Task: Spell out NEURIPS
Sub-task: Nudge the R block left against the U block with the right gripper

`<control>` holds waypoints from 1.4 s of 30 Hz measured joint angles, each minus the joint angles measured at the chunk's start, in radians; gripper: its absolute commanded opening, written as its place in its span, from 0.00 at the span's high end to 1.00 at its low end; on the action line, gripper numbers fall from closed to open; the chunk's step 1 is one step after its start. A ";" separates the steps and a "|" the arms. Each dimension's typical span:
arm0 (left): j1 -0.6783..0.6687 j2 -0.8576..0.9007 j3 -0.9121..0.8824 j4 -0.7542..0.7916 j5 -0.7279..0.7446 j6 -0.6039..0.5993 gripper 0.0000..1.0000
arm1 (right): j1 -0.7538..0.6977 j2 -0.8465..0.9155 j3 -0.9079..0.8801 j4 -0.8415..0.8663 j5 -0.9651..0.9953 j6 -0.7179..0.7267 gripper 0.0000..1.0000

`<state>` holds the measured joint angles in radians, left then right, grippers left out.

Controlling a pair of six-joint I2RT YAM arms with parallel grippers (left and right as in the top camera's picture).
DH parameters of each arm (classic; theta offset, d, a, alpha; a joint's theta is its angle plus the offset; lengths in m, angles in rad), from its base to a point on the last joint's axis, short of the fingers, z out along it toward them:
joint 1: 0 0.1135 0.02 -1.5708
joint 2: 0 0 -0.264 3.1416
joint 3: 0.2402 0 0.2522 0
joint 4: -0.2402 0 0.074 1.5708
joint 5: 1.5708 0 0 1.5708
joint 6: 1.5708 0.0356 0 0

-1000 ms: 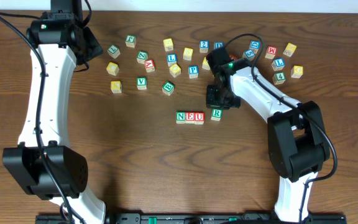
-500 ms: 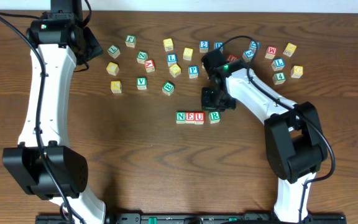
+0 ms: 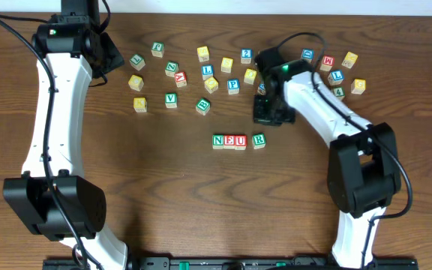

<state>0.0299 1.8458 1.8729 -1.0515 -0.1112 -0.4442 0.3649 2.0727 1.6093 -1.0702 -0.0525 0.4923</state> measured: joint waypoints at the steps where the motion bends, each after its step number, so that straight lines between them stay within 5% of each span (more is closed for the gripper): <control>1: 0.000 0.000 0.000 0.000 0.000 0.000 0.41 | -0.007 0.000 0.000 -0.019 0.001 0.000 0.99; 42: 0.000 0.000 0.000 0.000 0.000 0.000 0.41 | 0.043 0.000 -0.115 -0.012 0.000 -0.023 0.99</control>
<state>0.0299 1.8458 1.8729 -1.0515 -0.1112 -0.4442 0.4080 2.0727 1.4944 -1.0824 -0.0521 0.4694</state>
